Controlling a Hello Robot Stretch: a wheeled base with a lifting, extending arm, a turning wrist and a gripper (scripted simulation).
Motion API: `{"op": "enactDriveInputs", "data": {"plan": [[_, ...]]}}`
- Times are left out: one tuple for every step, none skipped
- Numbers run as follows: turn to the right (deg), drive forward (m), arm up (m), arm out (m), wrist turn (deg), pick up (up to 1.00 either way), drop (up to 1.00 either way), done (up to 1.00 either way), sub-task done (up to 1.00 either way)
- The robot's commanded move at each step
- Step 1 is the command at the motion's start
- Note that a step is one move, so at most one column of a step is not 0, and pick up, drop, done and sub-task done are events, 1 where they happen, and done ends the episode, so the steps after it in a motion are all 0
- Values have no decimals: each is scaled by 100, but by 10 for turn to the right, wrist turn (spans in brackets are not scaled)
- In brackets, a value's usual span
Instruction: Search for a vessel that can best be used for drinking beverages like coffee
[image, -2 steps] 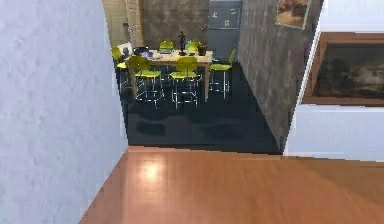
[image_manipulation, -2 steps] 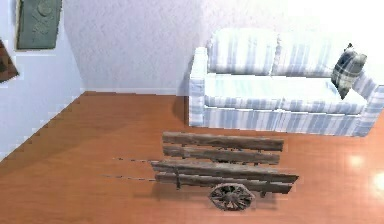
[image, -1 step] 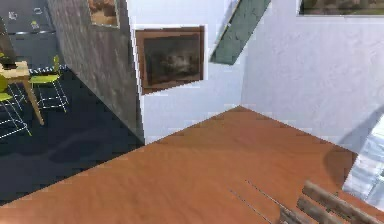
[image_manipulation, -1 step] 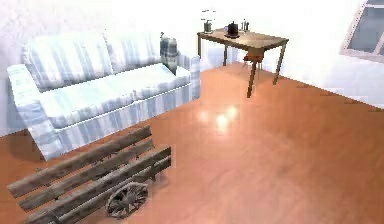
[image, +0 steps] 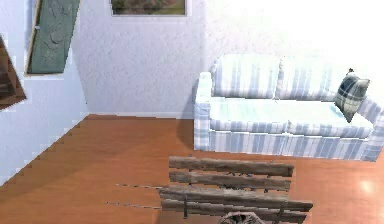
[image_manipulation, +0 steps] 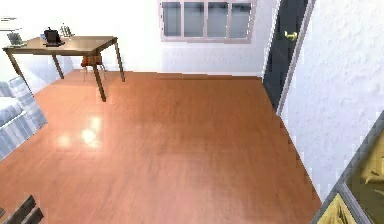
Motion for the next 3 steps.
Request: {"op": "enactDriveInputs", "data": {"plan": [[30,0,0,0,0,0,0,0,0],[0,5,0,0,0,0,0,0,0],[-450,0,0,0,0,0,0,0,0]]}}
